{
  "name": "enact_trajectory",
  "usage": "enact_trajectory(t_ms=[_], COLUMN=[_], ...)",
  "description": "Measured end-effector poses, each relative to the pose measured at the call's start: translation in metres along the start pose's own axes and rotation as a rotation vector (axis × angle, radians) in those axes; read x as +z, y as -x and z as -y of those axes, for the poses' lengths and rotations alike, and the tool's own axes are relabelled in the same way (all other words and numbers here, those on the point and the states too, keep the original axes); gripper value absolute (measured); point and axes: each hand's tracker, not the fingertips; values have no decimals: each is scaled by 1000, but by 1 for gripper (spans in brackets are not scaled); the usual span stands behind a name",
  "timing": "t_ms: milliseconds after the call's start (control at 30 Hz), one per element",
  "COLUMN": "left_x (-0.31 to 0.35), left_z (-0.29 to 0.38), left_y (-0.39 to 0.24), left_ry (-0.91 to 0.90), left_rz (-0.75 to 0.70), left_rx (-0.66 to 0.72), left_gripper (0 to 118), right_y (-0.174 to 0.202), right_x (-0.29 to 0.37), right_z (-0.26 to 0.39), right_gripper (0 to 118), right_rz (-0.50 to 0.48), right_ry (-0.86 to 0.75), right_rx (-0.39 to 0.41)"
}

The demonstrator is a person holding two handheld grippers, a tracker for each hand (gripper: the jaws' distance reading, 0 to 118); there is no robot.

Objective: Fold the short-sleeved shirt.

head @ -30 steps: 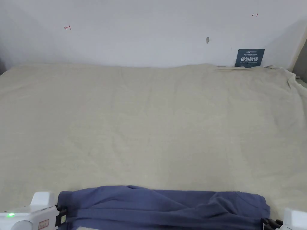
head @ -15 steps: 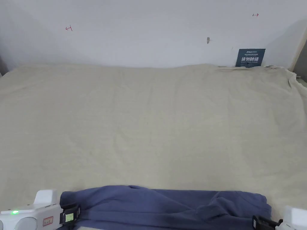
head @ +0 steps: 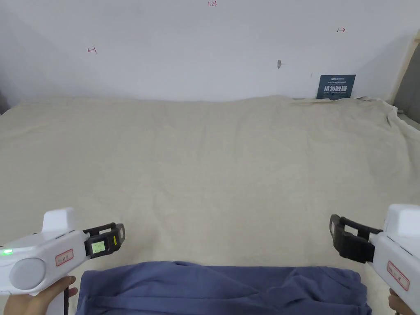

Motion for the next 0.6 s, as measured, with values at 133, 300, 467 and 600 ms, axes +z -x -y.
enact_trajectory(t_ms=[133,300,467,600], left_x=[11,10,14,15], left_z=[-3,11,21,22], left_y=[-20,-33,-36,-35], left_ry=[-120,-245,-308,-314], left_rz=[-38,-76,-56,-49], left_rx=[-56,-151,-150,-153], left_gripper=[83,35,0,0], right_y=[14,19,16,15], right_x=[0,-2,-4,-4], right_z=[-10,-3,7,8], right_gripper=[92,47,1,0], right_rz=[41,60,77,81], right_ry=[-72,-128,-165,-159], right_rx=[36,36,33,39])
